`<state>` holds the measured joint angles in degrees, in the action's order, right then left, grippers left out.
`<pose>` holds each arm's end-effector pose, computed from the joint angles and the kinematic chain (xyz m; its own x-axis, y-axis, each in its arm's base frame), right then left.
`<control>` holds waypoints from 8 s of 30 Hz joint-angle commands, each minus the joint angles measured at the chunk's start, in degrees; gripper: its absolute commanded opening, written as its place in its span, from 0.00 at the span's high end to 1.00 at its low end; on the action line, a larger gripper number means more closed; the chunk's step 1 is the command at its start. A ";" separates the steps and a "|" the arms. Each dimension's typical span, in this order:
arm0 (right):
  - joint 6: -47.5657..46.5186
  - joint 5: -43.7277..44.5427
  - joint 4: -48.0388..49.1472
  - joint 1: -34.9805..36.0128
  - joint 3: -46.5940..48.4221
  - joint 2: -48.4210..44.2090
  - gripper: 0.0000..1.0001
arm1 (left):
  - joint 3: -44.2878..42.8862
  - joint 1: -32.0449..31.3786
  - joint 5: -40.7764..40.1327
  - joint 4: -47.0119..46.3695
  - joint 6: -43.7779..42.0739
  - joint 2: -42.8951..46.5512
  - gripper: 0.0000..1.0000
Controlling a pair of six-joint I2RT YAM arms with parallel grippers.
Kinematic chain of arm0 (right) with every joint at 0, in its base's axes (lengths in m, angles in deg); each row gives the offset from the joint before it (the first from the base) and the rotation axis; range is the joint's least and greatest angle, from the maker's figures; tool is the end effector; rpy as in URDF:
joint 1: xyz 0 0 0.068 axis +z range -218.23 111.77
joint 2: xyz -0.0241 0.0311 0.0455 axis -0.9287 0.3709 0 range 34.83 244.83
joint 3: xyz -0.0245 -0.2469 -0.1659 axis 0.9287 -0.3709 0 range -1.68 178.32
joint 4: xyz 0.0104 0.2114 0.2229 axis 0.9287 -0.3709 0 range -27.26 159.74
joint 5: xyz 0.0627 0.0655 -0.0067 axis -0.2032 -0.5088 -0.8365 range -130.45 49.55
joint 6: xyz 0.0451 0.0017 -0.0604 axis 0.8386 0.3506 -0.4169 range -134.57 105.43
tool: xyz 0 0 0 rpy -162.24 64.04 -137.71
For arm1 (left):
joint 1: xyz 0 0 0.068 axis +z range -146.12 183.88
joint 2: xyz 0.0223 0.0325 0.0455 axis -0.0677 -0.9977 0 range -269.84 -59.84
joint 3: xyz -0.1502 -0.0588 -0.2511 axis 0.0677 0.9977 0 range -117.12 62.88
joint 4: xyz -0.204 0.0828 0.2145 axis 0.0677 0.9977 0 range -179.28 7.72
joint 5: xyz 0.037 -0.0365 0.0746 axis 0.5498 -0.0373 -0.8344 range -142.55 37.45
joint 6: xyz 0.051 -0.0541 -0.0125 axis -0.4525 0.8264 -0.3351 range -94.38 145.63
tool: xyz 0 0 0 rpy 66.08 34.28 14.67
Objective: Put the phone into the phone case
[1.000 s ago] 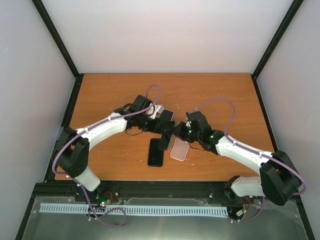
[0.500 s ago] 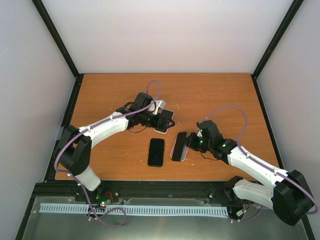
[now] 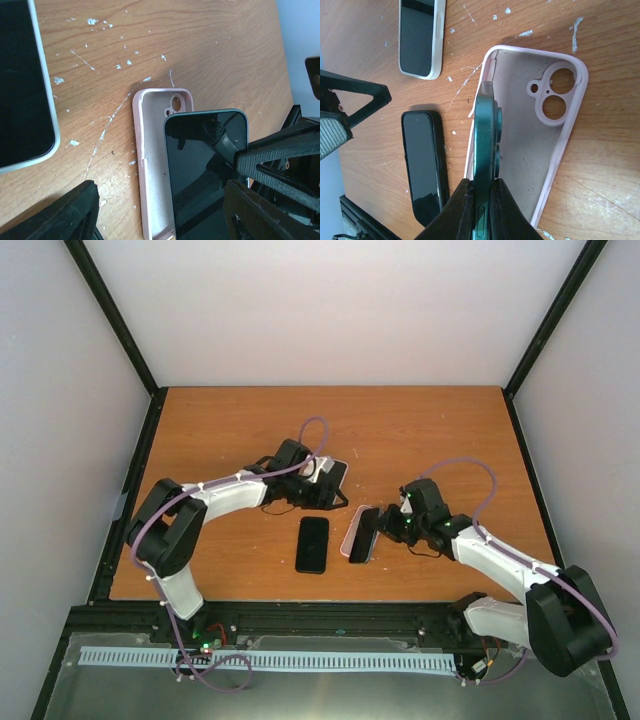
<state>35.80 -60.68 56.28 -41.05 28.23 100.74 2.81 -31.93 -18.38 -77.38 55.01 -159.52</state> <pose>0.2222 0.1387 0.1531 -0.9152 0.3425 -0.2122 0.1198 0.7342 0.6683 0.3132 -0.2701 0.1598 -0.9297 0.1701 -0.3266 0.3573 0.6311 -0.6885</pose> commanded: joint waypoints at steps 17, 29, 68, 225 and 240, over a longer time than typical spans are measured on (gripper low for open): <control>2.94 -10.54 9.63 -6.19 -3.07 2.12 0.97 | 3.91 -3.29 4.72 -8.77 2.57 -5.64 0.40; 2.33 -8.89 12.14 -7.99 -4.83 4.22 0.97 | 3.08 -5.71 5.42 -9.51 4.33 -9.01 0.41; 3.11 -8.78 25.72 -12.19 -12.11 4.45 0.97 | 6.20 -8.95 9.20 -14.98 9.89 -8.56 0.39; 12.78 -18.68 46.04 -5.74 -14.94 12.01 0.41 | 11.88 -9.10 7.84 -24.82 16.27 -5.39 0.47; 16.88 -19.78 54.76 -5.75 -16.62 15.06 0.41 | 12.27 -9.10 5.40 -23.42 14.70 -4.08 0.41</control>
<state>50.88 -76.35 103.65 -47.26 11.64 115.08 14.42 -40.39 -10.99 -102.21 70.90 -164.96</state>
